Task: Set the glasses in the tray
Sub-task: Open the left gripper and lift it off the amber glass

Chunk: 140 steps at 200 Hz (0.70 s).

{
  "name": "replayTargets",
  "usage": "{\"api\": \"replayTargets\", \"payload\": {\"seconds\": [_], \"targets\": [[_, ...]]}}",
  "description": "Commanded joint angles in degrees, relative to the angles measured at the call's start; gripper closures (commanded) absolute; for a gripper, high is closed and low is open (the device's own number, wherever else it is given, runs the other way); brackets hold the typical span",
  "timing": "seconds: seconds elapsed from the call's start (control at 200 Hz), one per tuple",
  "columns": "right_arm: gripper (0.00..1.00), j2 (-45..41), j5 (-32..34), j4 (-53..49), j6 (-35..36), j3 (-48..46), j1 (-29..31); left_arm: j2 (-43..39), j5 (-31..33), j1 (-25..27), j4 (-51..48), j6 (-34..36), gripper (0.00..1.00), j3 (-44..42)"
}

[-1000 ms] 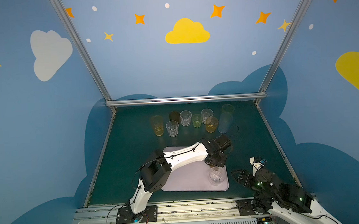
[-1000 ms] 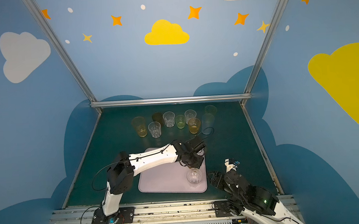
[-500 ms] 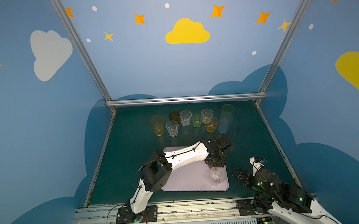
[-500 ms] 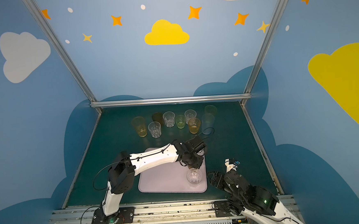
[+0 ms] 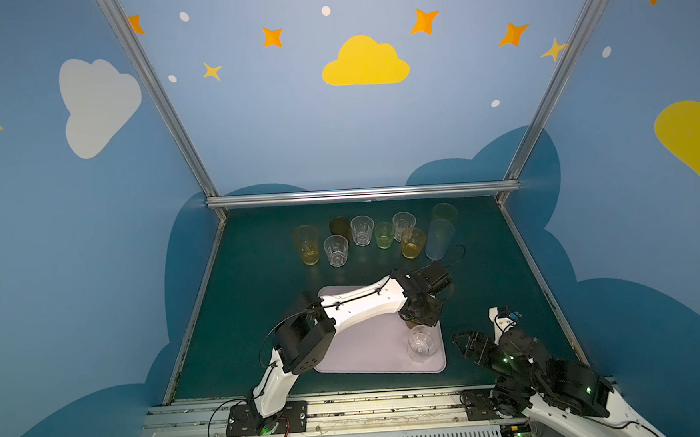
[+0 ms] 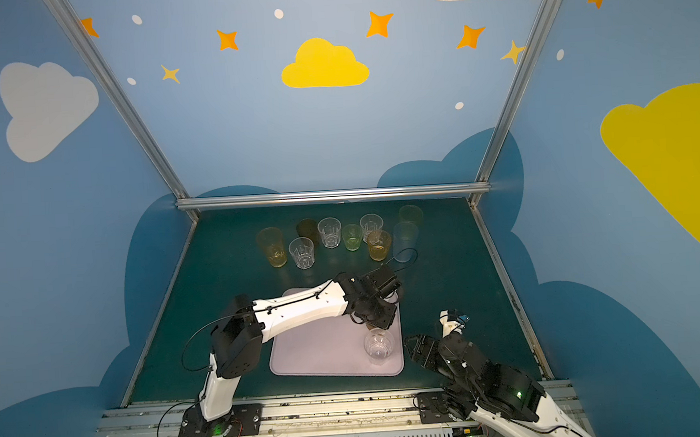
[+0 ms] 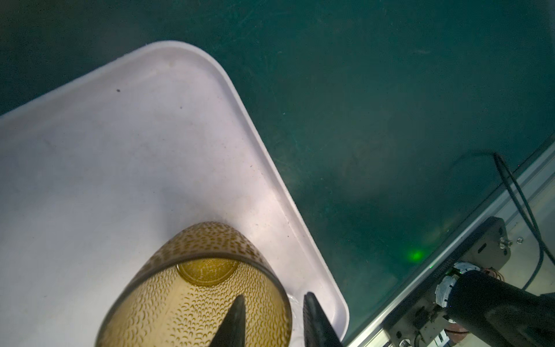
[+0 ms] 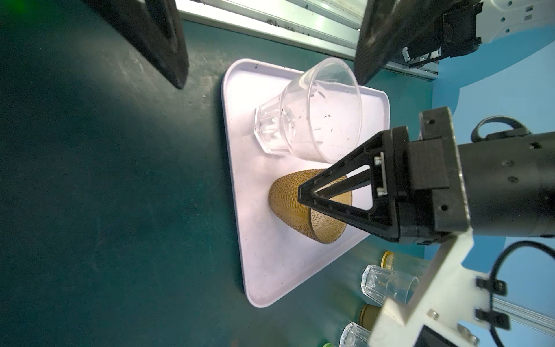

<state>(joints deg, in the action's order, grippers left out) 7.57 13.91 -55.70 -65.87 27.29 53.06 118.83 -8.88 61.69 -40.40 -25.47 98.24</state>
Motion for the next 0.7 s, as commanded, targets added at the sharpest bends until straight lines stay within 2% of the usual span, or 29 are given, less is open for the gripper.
{"api": "replayTargets", "payload": {"seconds": [0.0, 0.431, 0.621, 0.696], "targets": [[0.14, -0.72, 0.65, -1.43, -0.66, 0.05, -0.14, -2.49, 0.91, 0.10, 0.38, 0.48, 0.63, -0.67], [0.14, -0.41, 0.63, -1.23, 0.38, 1.27, -0.13, -5.69, 5.87, -0.23, -0.39, 2.22, 0.41, -0.89], [0.14, 0.48, 0.87, -1.10, 1.82, 2.85, -0.10, -9.67, 9.16, -1.94, -0.32, 4.07, 0.28, -3.04], [0.14, 1.45, 0.45, -0.08, 2.96, 3.32, -0.10, -12.25, 10.70, -2.75, 0.14, 4.59, 0.20, -4.48]]}}
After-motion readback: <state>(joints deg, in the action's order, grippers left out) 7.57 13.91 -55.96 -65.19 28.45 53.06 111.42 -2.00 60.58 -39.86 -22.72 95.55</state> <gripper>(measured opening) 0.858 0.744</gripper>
